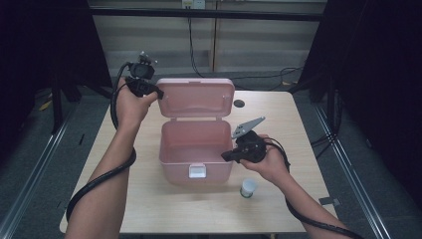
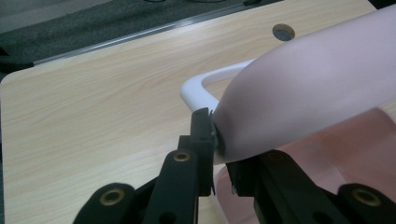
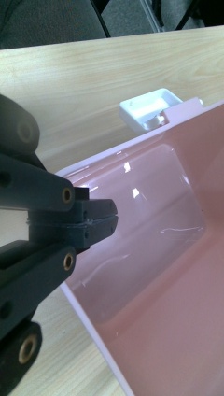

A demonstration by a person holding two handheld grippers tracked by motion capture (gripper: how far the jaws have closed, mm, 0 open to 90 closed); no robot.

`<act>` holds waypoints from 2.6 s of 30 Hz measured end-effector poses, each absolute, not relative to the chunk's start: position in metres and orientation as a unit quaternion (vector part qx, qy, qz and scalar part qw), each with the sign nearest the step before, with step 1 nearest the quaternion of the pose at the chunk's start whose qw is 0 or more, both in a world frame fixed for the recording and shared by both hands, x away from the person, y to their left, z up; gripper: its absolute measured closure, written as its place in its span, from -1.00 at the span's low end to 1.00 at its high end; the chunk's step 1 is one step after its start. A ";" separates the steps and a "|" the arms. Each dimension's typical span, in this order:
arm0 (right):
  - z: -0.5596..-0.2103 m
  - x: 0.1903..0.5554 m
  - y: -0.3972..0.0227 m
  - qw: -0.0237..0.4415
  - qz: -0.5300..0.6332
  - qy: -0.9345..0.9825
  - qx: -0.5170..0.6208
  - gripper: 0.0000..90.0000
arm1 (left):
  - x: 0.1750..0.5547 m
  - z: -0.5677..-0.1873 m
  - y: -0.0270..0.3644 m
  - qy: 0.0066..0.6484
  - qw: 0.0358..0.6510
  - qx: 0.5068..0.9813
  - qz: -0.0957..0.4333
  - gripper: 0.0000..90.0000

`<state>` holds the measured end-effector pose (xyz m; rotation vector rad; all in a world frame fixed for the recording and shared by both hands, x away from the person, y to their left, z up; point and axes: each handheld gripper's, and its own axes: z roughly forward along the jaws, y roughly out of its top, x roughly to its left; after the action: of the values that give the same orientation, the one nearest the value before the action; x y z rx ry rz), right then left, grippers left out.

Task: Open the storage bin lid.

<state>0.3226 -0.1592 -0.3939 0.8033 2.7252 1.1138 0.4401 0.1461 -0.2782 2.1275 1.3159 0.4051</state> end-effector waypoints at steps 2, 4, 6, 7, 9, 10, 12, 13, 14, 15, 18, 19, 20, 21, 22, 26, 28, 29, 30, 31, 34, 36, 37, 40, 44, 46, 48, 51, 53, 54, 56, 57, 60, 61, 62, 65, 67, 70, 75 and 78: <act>-0.394 0.322 -0.160 0.042 0.367 0.891 0.263 1.00 | 0.441 -0.278 0.146 0.499 0.298 0.800 0.153 0.83; -0.394 0.322 -0.160 0.043 0.365 0.892 0.263 1.00 | 0.442 -0.278 0.146 0.498 0.297 0.801 0.152 0.84; -0.394 0.322 -0.159 0.043 0.362 0.894 0.262 1.00 | 0.443 -0.278 0.146 0.500 0.298 0.799 0.152 0.84; -0.394 0.322 -0.159 0.044 0.361 0.894 0.262 1.00 | 0.444 -0.279 0.145 0.501 0.299 0.797 0.154 0.84; -0.394 0.322 -0.160 0.042 0.363 0.893 0.262 1.00 | 0.444 -0.279 0.145 0.502 0.298 0.797 0.155 0.85; -0.394 0.322 -0.160 0.041 0.363 0.893 0.264 1.00 | 0.445 -0.279 0.145 0.503 0.299 0.796 0.154 0.85; -0.394 0.322 -0.160 0.040 0.367 0.891 0.263 1.00 | 0.446 -0.280 0.145 0.502 0.301 0.795 0.157 0.85; -0.394 0.322 -0.160 0.039 0.368 0.891 0.264 1.00 | 0.447 -0.280 0.145 0.503 0.302 0.794 0.156 0.85; -0.395 0.323 -0.160 0.039 0.369 0.890 0.264 1.00 | 0.448 -0.280 0.145 0.504 0.302 0.794 0.155 0.86; -0.395 0.322 -0.160 0.038 0.369 0.890 0.265 1.00 | 0.449 -0.281 0.145 0.503 0.301 0.795 0.156 0.86; -0.396 0.323 -0.160 0.038 0.370 0.890 0.265 1.00 | 0.451 -0.281 0.145 0.505 0.301 0.794 0.156 0.86; -0.396 0.323 -0.160 0.038 0.370 0.890 0.265 1.00 | 0.452 -0.281 0.145 0.506 0.299 0.794 0.156 0.87; -0.396 0.323 -0.160 0.037 0.370 0.890 0.265 1.00 | 0.453 -0.282 0.145 0.506 0.302 0.793 0.157 0.87; -0.396 0.323 -0.160 0.037 0.370 0.890 0.265 1.00 | 0.454 -0.282 0.145 0.508 0.301 0.792 0.155 0.87; -0.396 0.323 -0.160 0.038 0.371 0.890 0.264 1.00 | 0.454 -0.282 0.145 0.508 0.301 0.792 0.156 0.87; -0.397 0.324 -0.159 0.034 0.371 0.889 0.264 1.00 | 0.457 -0.283 0.145 0.509 0.301 0.792 0.153 0.88; -0.397 0.324 -0.159 0.033 0.370 0.890 0.265 1.00 | 0.459 -0.284 0.145 0.510 0.302 0.791 0.154 0.88; -0.397 0.324 -0.159 0.032 0.369 0.890 0.265 1.00 | 0.460 -0.284 0.145 0.510 0.303 0.791 0.153 0.88; -0.397 0.324 -0.159 0.032 0.370 0.890 0.266 1.00 | 0.461 -0.285 0.145 0.511 0.303 0.790 0.154 0.88; -0.397 0.324 -0.159 0.033 0.370 0.890 0.265 1.00 | 0.462 -0.285 0.145 0.513 0.303 0.788 0.153 0.88; -0.397 0.325 -0.159 0.031 0.372 0.889 0.266 1.00 | 0.465 -0.286 0.144 0.514 0.302 0.788 0.152 0.89; -0.398 0.325 -0.159 0.029 0.373 0.889 0.265 1.00 | 0.467 -0.287 0.144 0.516 0.302 0.787 0.151 0.89; -0.398 0.325 -0.159 0.027 0.373 0.888 0.267 1.00 | 0.469 -0.288 0.144 0.518 0.303 0.786 0.151 0.89; -0.401 0.326 -0.157 0.026 0.373 0.889 0.265 1.00 | 0.472 -0.289 0.144 0.521 0.306 0.783 0.149 0.89; -0.402 0.326 -0.155 0.029 0.369 0.892 0.261 1.00 | 0.475 -0.290 0.141 0.522 0.304 0.783 0.150 0.90; -0.402 0.326 -0.155 0.028 0.368 0.892 0.260 1.00 | 0.476 -0.290 0.140 0.521 0.303 0.784 0.149 0.90; -0.401 0.325 -0.154 0.030 0.367 0.893 0.258 1.00 | 0.478 -0.290 0.139 0.522 0.302 0.783 0.151 0.90; -0.402 0.324 -0.153 0.030 0.365 0.894 0.257 1.00 | 0.479 -0.291 0.138 0.523 0.301 0.783 0.153 0.90; -0.402 0.324 -0.152 0.027 0.364 0.895 0.257 1.00 | 0.480 -0.291 0.138 0.524 0.298 0.783 0.153 0.90; -0.402 0.324 -0.152 0.029 0.364 0.895 0.256 1.00 | 0.480 -0.291 0.137 0.524 0.297 0.783 0.153 0.90; -0.403 0.323 -0.151 0.031 0.362 0.897 0.253 1.00 | 0.481 -0.292 0.137 0.524 0.296 0.784 0.154 0.90; -0.403 0.323 -0.151 0.031 0.362 0.897 0.254 1.00 | 0.481 -0.292 0.136 0.523 0.294 0.785 0.154 0.90; -0.403 0.323 -0.152 0.029 0.365 0.895 0.252 1.00 | 0.482 -0.293 0.136 0.525 0.295 0.784 0.153 0.90; -0.403 0.323 -0.153 0.028 0.367 0.895 0.252 1.00 | 0.483 -0.293 0.136 0.526 0.295 0.783 0.152 0.90; -0.403 0.323 -0.153 0.028 0.368 0.895 0.251 1.00 | 0.483 -0.293 0.136 0.527 0.295 0.782 0.152 0.90; -0.403 0.323 -0.153 0.029 0.369 0.895 0.250 1.00 | 0.485 -0.295 0.136 0.527 0.296 0.782 0.153 0.90; -0.403 0.323 -0.153 0.029 0.368 0.895 0.251 1.00 | 0.485 -0.295 0.135 0.528 0.295 0.781 0.154 0.90; -0.404 0.323 -0.153 0.028 0.369 0.895 0.250 1.00 | 0.487 -0.296 0.135 0.528 0.296 0.781 0.154 0.89; -0.404 0.324 -0.153 0.023 0.370 0.893 0.254 1.00 | 0.489 -0.298 0.136 0.528 0.297 0.781 0.151 0.89; -0.404 0.323 -0.153 0.023 0.369 0.894 0.254 1.00 | 0.490 -0.299 0.136 0.529 0.297 0.780 0.153 0.89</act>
<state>0.3235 -0.1530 -0.4037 0.7848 2.7665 1.1437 0.4900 0.1358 -0.2992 2.0745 1.4050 0.4065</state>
